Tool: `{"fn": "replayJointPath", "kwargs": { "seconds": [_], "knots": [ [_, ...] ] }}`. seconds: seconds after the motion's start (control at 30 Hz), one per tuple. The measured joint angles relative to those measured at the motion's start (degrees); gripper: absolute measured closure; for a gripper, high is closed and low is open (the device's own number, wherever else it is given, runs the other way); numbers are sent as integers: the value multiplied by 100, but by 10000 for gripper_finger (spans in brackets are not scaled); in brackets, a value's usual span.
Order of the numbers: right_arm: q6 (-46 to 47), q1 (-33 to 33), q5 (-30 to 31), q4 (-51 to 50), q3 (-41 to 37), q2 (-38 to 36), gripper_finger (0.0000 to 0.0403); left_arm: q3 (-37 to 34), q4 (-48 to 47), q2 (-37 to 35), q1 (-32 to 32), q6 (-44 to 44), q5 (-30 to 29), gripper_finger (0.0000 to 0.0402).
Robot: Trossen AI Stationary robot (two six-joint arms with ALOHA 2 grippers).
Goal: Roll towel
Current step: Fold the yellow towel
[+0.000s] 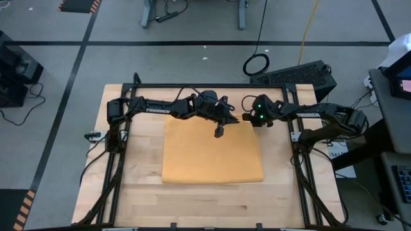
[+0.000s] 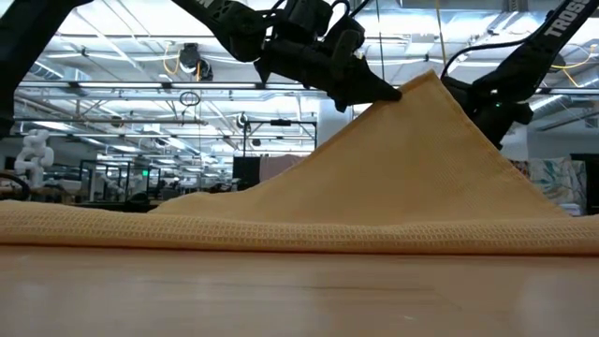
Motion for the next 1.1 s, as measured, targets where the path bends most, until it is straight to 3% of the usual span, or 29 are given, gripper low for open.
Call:
{"fn": "replayJointPath", "kwargs": {
  "seconds": [0.13,0.37,0.5,0.67,0.97,1.1],
  "knots": [
    [20,2,256,-289,16,-357,398,0,0,0,0,-2,11,399],
    [-407,148,1971,-1909,444,-1413,400,-1,0,0,-26,-19,24,399],
    [-541,290,2508,-2365,525,-1715,395,-2,0,0,-33,-20,25,399],
    [-476,429,2507,-2425,522,-1619,372,-2,-7,0,-31,-22,26,399],
    [-214,379,1727,-2419,522,-1808,257,-2,-87,-2,-31,-22,26,399],
    [-148,198,1644,-2589,522,-1952,224,-2,-90,-2,-32,-24,24,399]
  ]
}}
